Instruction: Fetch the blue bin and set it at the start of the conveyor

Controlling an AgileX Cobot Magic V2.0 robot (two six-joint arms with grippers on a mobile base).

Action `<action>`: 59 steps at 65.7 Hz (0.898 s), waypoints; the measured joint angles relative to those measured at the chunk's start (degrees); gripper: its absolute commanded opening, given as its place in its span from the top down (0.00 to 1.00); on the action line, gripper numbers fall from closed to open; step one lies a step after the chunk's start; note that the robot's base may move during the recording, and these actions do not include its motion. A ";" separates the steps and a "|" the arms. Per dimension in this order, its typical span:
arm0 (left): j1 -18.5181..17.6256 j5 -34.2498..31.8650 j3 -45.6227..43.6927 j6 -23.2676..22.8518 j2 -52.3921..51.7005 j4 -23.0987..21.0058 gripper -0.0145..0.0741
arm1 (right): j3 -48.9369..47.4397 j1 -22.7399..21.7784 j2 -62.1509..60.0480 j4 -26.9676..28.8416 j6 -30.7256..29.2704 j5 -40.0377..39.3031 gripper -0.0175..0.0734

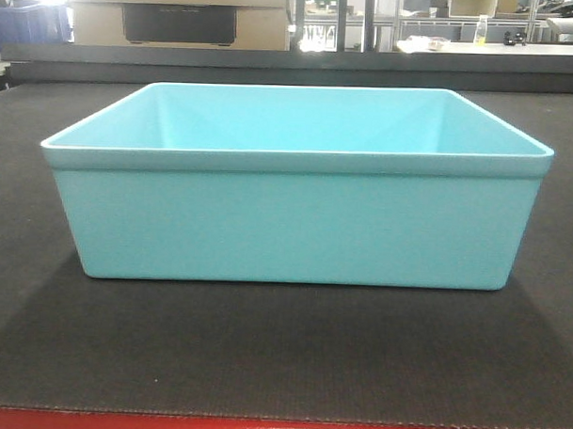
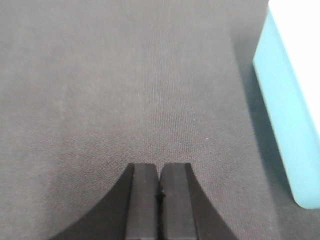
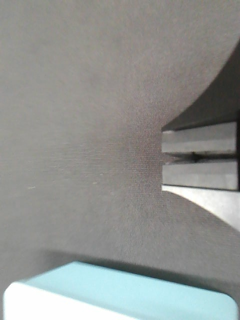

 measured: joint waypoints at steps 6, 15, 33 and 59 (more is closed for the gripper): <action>0.00 -2.66 5.69 0.00 -7.21 0.00 0.96 | 6.16 0.51 -7.50 -0.13 0.00 -2.42 0.99; 0.00 -5.22 12.31 0.00 -16.11 0.00 0.96 | 13.14 1.28 -18.84 -0.24 -0.11 -3.41 0.99; 0.00 -7.17 17.28 0.00 -32.24 0.00 0.96 | 16.66 1.45 -42.64 -0.46 -0.44 -3.15 0.99; 0.00 -7.95 17.28 0.00 -37.60 0.10 0.96 | 16.66 1.45 -48.25 -0.48 -0.44 -3.69 0.99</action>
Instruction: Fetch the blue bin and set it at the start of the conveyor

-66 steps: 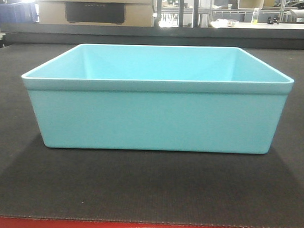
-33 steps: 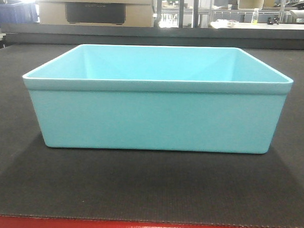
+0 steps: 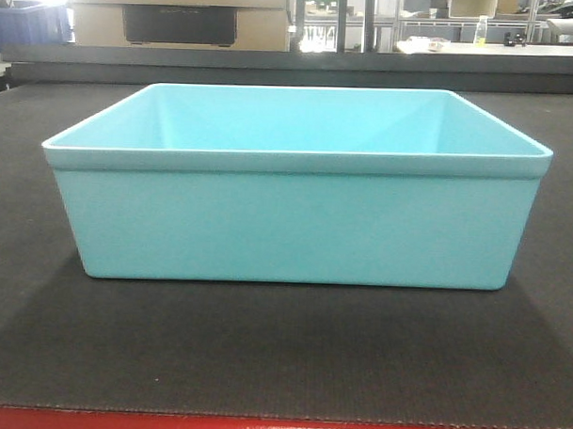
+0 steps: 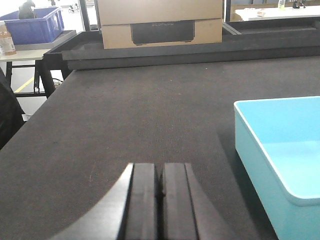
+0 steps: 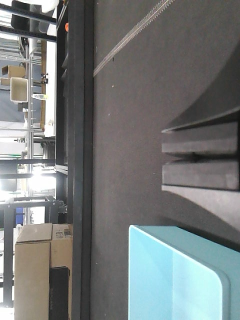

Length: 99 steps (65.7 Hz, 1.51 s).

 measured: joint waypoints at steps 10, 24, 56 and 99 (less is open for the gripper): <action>0.00 0.00 0.00 0.00 0.00 0.00 0.96 | 0.00 0.00 0.00 -0.11 -0.14 -0.14 0.99; 0.00 -0.03 0.00 0.00 0.00 0.00 0.96 | 0.00 0.00 0.00 -0.11 -0.14 -0.33 0.99; 1.13 -4.80 5.33 0.00 -2.39 -5.14 0.96 | 0.00 0.00 0.00 -0.11 -0.14 -0.36 0.99; 1.24 -20.81 24.64 0.10 -10.25 -4.08 0.96 | 0.10 0.00 0.00 -0.44 -0.14 -0.40 0.99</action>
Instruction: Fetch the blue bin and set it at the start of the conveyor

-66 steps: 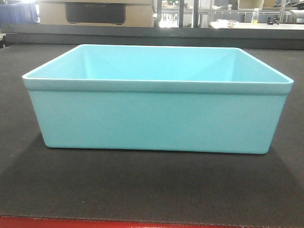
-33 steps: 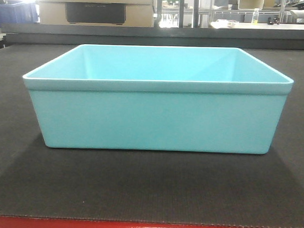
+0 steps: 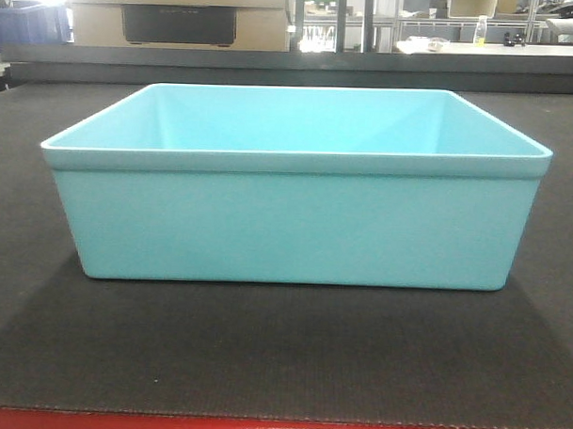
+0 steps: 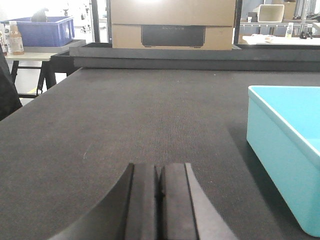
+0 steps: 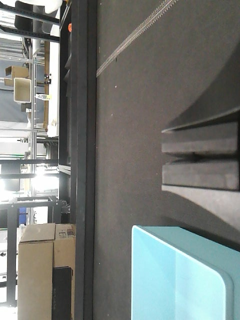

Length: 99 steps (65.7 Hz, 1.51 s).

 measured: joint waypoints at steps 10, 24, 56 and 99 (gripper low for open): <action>0.00 -0.38 0.03 0.00 0.00 0.00 0.96 | 0.00 0.00 0.00 0.00 0.00 0.00 0.99; 0.00 -0.51 0.12 0.00 0.00 0.00 0.96 | 0.00 0.00 0.00 0.00 0.00 0.00 0.99; 0.00 -0.51 0.12 0.00 0.00 0.00 0.96 | 0.49 0.00 0.00 -0.74 0.00 -2.86 0.99; 0.00 -0.61 0.12 0.00 0.00 0.00 0.96 | 23.22 -5.13 -0.09 1.83 -0.54 -25.66 0.99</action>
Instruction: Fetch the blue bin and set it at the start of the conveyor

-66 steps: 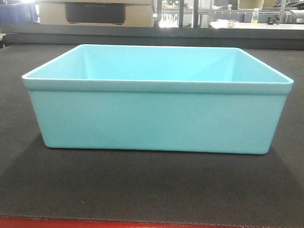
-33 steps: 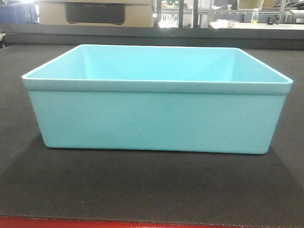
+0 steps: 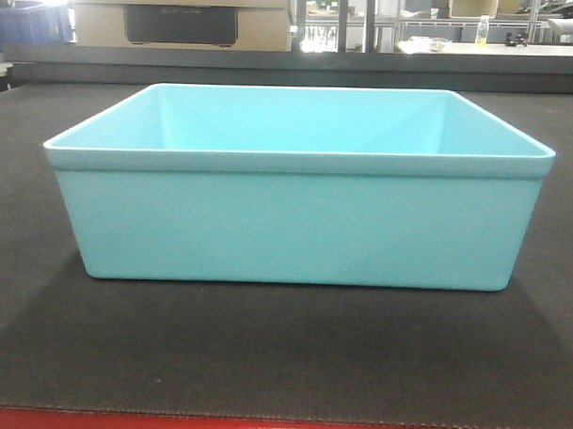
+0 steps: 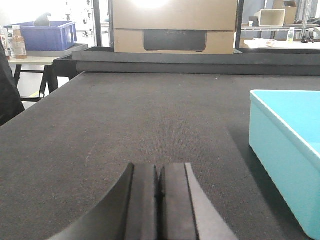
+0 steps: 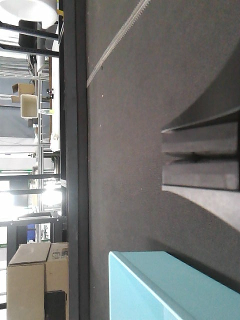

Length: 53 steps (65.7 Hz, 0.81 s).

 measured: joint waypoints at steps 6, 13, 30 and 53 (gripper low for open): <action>0.00 0.00 0.00 0.00 0.00 0.00 0.96 | 0.00 -0.11 0.00 0.00 -0.54 0.00 0.99; 0.00 0.00 0.00 0.00 0.00 0.00 0.96 | 0.08 -0.11 0.00 0.00 -0.54 0.00 0.99; 0.00 0.00 0.00 0.00 0.00 0.00 0.96 | 0.14 -0.11 0.00 0.00 -0.54 1.33 0.99; 0.00 0.00 0.00 0.00 0.00 0.00 0.96 | 0.14 -0.11 0.00 0.00 -0.54 1.33 0.99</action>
